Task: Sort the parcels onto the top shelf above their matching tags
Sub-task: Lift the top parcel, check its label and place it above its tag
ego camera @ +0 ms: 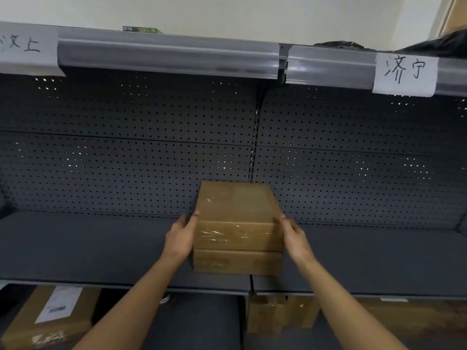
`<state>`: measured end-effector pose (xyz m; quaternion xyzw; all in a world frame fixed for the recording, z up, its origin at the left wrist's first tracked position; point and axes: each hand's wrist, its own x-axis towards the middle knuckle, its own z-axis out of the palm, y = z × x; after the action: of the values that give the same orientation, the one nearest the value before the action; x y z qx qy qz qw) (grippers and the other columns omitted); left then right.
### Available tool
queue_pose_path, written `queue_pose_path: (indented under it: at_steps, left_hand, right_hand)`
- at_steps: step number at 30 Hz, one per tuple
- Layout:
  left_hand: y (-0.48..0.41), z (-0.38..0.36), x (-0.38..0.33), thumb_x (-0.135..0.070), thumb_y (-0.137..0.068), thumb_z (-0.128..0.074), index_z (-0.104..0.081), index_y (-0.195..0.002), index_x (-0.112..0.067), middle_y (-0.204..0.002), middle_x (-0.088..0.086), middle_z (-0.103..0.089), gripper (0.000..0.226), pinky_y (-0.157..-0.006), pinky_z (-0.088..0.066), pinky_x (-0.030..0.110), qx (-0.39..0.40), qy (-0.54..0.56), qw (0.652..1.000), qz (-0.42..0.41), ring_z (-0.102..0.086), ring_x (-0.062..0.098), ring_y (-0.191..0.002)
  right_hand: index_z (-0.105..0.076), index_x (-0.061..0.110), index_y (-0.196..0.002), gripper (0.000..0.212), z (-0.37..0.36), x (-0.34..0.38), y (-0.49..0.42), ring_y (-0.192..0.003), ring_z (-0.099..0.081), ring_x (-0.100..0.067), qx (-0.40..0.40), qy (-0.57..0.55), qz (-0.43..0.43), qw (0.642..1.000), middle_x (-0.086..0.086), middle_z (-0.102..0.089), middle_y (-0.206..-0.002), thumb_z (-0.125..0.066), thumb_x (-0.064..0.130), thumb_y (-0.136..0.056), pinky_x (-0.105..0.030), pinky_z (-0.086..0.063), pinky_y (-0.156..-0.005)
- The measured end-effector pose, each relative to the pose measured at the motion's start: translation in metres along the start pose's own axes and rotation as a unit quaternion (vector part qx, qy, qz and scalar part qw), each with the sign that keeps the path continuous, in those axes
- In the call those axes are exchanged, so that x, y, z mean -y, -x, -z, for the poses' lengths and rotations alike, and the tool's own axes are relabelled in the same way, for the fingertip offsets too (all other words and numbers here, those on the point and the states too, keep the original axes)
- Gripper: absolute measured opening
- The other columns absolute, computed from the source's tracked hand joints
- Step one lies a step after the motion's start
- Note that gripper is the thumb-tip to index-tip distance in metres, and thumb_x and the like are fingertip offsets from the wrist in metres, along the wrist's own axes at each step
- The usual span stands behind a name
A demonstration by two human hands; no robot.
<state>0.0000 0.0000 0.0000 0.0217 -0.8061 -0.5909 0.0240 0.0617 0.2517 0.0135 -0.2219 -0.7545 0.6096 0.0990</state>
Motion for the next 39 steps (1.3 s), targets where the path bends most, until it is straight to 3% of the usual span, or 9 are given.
queue_pose_path:
  at_steps: [5,8,16,21,25,29,32,35,39]
  left_hand:
    - [-0.008,-0.017,-0.003,-0.047,-0.1,-0.049,-0.056,-0.135,-0.012,-0.12,0.007,-0.067,0.05,-0.09,-0.042,0.033,-0.004,0.028,0.999,0.017,-0.059,0.028,-0.113]
    - [-0.004,-0.02,-0.004,-0.037,-0.102,-0.047,-0.062,-0.119,-0.017,-0.093,-0.005,-0.065,0.031,-0.086,-0.044,0.034,-0.022,0.051,0.998,0.014,-0.062,0.028,-0.105]
    - [-0.004,-0.011,-0.001,-0.049,-0.088,-0.048,-0.066,-0.126,-0.018,-0.118,0.002,-0.072,0.052,-0.109,-0.043,0.051,-0.042,0.126,0.991,-0.018,-0.062,0.026,-0.117]
    - [-0.006,-0.003,-0.005,-0.041,-0.1,-0.049,-0.06,-0.135,-0.014,-0.129,0.004,-0.067,0.046,-0.112,-0.041,0.049,-0.018,0.172,0.984,-0.046,-0.059,0.024,-0.123]
    - [0.005,-0.001,-0.007,-0.047,-0.102,-0.043,-0.033,-0.154,-0.023,-0.157,0.004,-0.039,0.058,-0.12,-0.027,0.043,-0.048,-0.06,0.983,-0.165,-0.034,0.025,-0.147]
    - [0.025,-0.012,-0.018,-0.061,-0.094,-0.041,-0.036,-0.152,-0.022,-0.159,0.01,-0.039,0.071,-0.12,-0.024,0.057,-0.075,-0.393,0.82,-0.409,-0.033,0.032,-0.148]
    - [0.034,-0.03,-0.024,-0.067,-0.077,-0.058,-0.031,-0.154,-0.022,-0.156,0.014,-0.043,0.093,-0.116,-0.024,0.065,-0.039,-0.486,0.768,-0.415,-0.039,0.037,-0.144]
    - [0.034,-0.036,-0.028,-0.051,-0.06,-0.084,-0.031,-0.153,-0.023,-0.147,0.017,-0.05,0.11,-0.11,-0.029,0.069,-0.064,-0.5,0.766,-0.399,-0.049,0.04,-0.135]
    - [0.033,-0.031,-0.03,-0.028,-0.053,-0.09,-0.039,-0.149,-0.022,-0.14,0.018,-0.056,0.109,-0.105,-0.036,0.065,-0.091,-0.503,0.759,-0.402,-0.054,0.04,-0.127]
  right_hand:
    - [-0.033,0.015,-0.156,0.072,-0.013,0.001,-0.025,-0.138,-0.044,-0.032,-0.011,-0.026,-0.048,0.998,-0.011,-0.045,-0.154,-0.047,0.054,-0.097,-0.045,-0.035,-0.112]
    - [-0.043,0.011,-0.149,0.063,-0.017,0.0,-0.023,-0.123,-0.052,-0.03,-0.012,-0.053,-0.057,0.997,-0.01,-0.056,-0.137,-0.05,0.047,-0.098,-0.038,-0.04,-0.099]
    - [-0.044,0.026,-0.15,0.065,-0.016,0.016,-0.007,-0.128,-0.051,-0.022,-0.031,-0.162,0.02,0.986,0.004,-0.056,-0.137,-0.065,0.042,-0.09,-0.046,-0.038,-0.113]
    - [-0.043,0.021,-0.151,0.075,-0.007,0.041,0.002,-0.121,-0.058,-0.026,-0.023,-0.254,0.029,0.967,-0.007,-0.059,-0.138,-0.076,0.025,-0.083,-0.051,-0.044,-0.11]
    - [-0.041,0.013,-0.152,0.069,-0.007,0.052,0.005,-0.122,-0.056,-0.022,-0.043,-0.259,0.058,0.963,-0.009,-0.056,-0.142,-0.07,0.02,-0.09,-0.041,-0.043,-0.11]
    - [-0.04,0.012,-0.153,0.068,-0.013,0.053,0.006,-0.121,-0.058,-0.023,-0.036,-0.266,0.061,0.961,-0.01,-0.058,-0.142,-0.069,0.02,-0.091,-0.04,-0.045,-0.108]
    - [-0.04,0.011,-0.152,0.064,-0.017,0.057,0.011,-0.105,-0.062,-0.017,-0.029,-0.272,0.061,0.96,-0.008,-0.061,-0.132,-0.066,0.019,-0.094,-0.034,-0.05,-0.094]
    - [-0.039,0.012,-0.152,0.063,-0.018,0.061,0.018,-0.09,-0.061,-0.008,-0.014,-0.279,0.061,0.958,-0.004,-0.062,-0.115,-0.065,0.018,-0.095,-0.026,-0.05,-0.078]
    - [-0.041,0.016,-0.15,0.066,-0.016,0.059,0.023,-0.115,-0.062,-0.025,0.005,-0.273,0.061,0.96,-0.01,-0.062,-0.132,-0.069,0.025,-0.091,-0.048,-0.048,-0.105]
